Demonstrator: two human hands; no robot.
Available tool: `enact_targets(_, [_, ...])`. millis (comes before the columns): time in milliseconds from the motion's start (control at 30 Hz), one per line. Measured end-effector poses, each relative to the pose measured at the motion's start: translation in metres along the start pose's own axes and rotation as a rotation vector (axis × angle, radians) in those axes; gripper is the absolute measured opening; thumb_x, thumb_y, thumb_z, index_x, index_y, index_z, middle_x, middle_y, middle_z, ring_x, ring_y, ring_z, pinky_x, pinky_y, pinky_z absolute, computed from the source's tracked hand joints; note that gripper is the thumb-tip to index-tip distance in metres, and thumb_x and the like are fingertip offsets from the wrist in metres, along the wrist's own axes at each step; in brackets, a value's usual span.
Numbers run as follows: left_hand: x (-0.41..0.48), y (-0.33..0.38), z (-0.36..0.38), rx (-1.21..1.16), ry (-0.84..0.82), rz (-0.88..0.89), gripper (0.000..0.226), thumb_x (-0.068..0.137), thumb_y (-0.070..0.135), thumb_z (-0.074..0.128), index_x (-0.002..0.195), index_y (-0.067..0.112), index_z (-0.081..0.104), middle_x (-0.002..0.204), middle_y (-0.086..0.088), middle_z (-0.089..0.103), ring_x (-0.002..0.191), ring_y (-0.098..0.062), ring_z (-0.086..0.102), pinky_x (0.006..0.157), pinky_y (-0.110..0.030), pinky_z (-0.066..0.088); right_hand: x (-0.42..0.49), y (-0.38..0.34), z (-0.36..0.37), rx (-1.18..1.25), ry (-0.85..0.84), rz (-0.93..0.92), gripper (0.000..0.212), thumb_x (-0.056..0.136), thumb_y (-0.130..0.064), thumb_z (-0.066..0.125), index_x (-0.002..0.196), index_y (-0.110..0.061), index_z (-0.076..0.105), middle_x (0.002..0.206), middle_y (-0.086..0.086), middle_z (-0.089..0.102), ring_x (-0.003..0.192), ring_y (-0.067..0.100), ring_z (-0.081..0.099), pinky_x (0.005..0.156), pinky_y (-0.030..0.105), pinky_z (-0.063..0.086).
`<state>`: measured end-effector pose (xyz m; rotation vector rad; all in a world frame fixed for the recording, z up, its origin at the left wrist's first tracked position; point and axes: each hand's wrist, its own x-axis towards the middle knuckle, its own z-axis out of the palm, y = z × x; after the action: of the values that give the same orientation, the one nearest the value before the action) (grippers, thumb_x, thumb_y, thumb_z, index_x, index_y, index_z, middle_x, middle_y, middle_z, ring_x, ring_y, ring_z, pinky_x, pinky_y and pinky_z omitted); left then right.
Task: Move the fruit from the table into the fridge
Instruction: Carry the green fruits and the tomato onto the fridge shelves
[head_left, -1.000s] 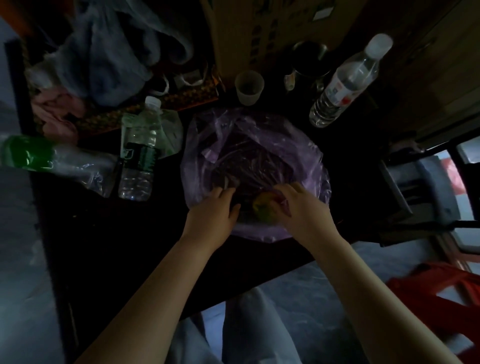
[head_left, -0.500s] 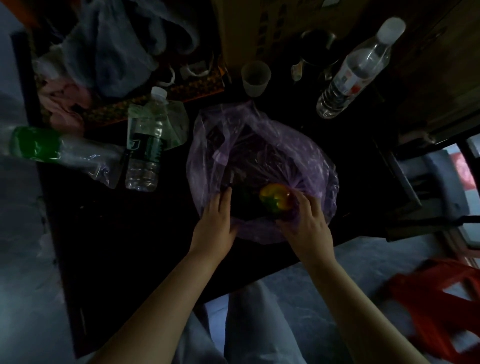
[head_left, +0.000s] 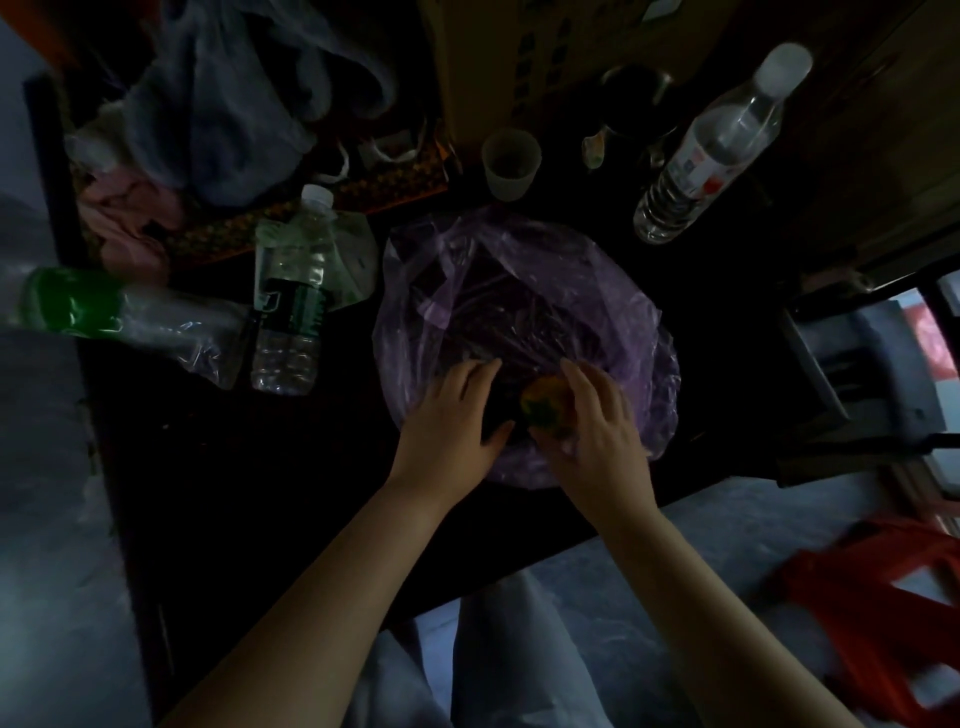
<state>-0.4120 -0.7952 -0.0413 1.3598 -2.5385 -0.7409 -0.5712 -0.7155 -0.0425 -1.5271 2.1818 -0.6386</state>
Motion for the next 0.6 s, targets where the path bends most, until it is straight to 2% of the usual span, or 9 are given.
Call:
enact_targets(167, [0.009,-0.009,0.013,0.027,-0.159,-0.079,0.068,0.083,0.034,0.066,0.141,0.012,0.038,0.14,-0.008,0.04,0.125,-0.03,0.043,0.1,-0.041,0.039,0.012,0.003,0.014,-0.072,-0.089,-0.008,0.077,0.074,-0.028,0.076,0.141,-0.016,0.038,0.144,0.01,0.036,0.13,0.028,0.032,0.102,0.04,0.037])
enact_targets(300, [0.009,-0.008,0.014,-0.019,-0.182,-0.106,0.064,0.084,0.035,0.065,0.139,0.013,0.041,0.139,-0.006,0.041,0.124,-0.028,0.043,0.098,-0.036,0.036,0.011,0.005,0.018,-0.089,-0.122,0.027,0.082,0.073,-0.027,0.076,0.143,-0.02,0.034,0.144,0.006,0.034,0.128,0.028,0.035,0.097,0.041,0.042])
enact_targets(467, [0.008,-0.006,0.01,-0.039,-0.234,-0.095,0.069,0.083,0.033,0.067,0.141,0.012,0.037,0.141,-0.006,0.037,0.125,-0.028,0.043,0.099,-0.036,0.035,0.009,0.002,0.016,-0.091,-0.116,0.067,0.081,0.076,-0.024,0.072,0.145,-0.024,0.029,0.145,0.003,0.032,0.128,0.028,0.035,0.093,0.044,0.045])
enact_targets(600, [0.006,0.0,-0.008,-0.051,-0.184,-0.063,0.068,0.082,0.031,0.069,0.14,0.011,0.039,0.14,-0.007,0.039,0.125,-0.028,0.044,0.098,-0.036,0.037,0.008,-0.012,0.003,-0.055,-0.04,0.076,0.08,0.077,-0.023,0.072,0.145,-0.021,0.029,0.144,0.003,0.035,0.128,0.025,0.035,0.094,0.037,0.042])
